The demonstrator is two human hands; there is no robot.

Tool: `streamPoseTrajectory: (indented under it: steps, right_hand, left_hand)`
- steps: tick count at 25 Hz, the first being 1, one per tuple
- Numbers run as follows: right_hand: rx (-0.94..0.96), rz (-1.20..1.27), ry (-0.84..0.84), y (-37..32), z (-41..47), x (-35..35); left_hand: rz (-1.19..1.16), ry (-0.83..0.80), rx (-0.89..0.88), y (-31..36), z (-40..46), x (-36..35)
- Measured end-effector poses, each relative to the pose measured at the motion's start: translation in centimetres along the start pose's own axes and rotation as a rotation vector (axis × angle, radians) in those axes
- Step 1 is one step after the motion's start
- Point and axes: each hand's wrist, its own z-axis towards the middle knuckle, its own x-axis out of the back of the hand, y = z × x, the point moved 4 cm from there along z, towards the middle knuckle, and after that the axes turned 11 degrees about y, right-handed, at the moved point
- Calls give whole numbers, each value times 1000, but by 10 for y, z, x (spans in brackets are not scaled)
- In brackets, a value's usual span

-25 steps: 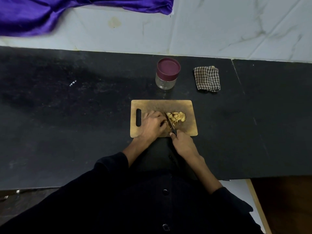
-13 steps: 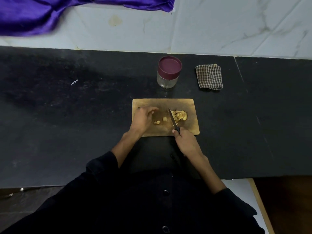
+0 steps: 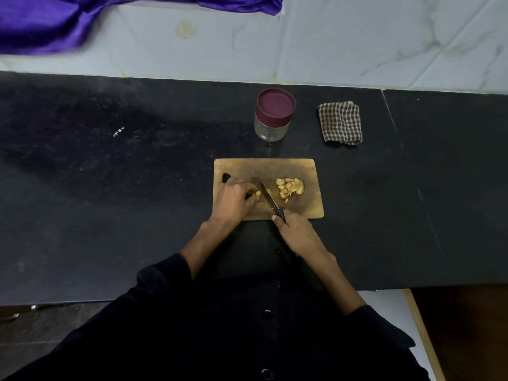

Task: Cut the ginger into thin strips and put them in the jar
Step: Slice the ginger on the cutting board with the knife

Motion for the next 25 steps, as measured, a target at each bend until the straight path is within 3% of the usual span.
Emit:
streamPoseTrajectory:
  steps: [6, 25]
  right_hand:
    - [-104, 2, 51, 12, 3, 14]
    - [-21, 46, 81, -7, 8, 1]
  left_hand:
    - [-25, -13, -5, 4, 3, -7]
    - [72, 96, -48, 9, 3, -19]
